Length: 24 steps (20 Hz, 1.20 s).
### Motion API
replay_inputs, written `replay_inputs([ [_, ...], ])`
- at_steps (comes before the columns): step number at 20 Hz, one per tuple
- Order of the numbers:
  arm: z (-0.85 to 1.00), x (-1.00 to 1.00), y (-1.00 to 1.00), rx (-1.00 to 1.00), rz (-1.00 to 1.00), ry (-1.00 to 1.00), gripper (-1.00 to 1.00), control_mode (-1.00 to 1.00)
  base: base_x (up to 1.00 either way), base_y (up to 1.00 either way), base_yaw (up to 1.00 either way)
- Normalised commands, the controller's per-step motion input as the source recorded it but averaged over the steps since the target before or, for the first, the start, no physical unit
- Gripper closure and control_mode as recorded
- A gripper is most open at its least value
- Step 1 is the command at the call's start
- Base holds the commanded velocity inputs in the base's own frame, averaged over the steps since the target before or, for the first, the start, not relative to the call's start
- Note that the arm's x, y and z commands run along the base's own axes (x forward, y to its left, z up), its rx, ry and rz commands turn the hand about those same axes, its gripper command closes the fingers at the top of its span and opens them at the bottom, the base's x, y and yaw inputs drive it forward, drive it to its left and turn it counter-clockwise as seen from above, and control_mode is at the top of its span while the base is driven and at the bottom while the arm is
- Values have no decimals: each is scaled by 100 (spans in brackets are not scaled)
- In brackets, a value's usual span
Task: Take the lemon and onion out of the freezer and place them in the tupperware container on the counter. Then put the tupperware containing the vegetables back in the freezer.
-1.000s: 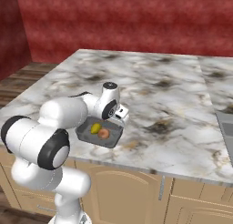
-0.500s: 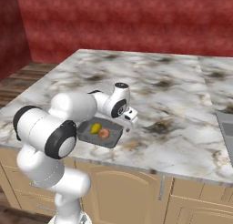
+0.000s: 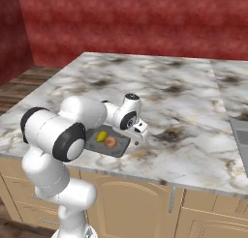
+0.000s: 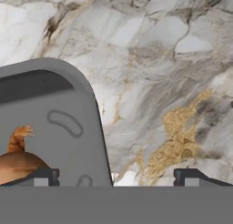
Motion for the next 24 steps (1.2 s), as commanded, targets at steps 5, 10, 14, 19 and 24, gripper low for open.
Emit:
replay_inputs([
  [5, -19, 0, 0, 0, 0, 0, -100, -100, 0, 0, 0],
  [10, -17, 0, 0, 2, 0, 0, -100, -100, 0, 0, 0],
  [14, -17, 0, 0, 2, 0, 0, -100, -100, 0, 0, 0],
  [19, -19, 0, 3, 0, 0, 0, -100, -100, 0, 0, 0],
  [24, -18, 0, 14, 0, 0, 0, -100, -100, 0, 0, 0],
])
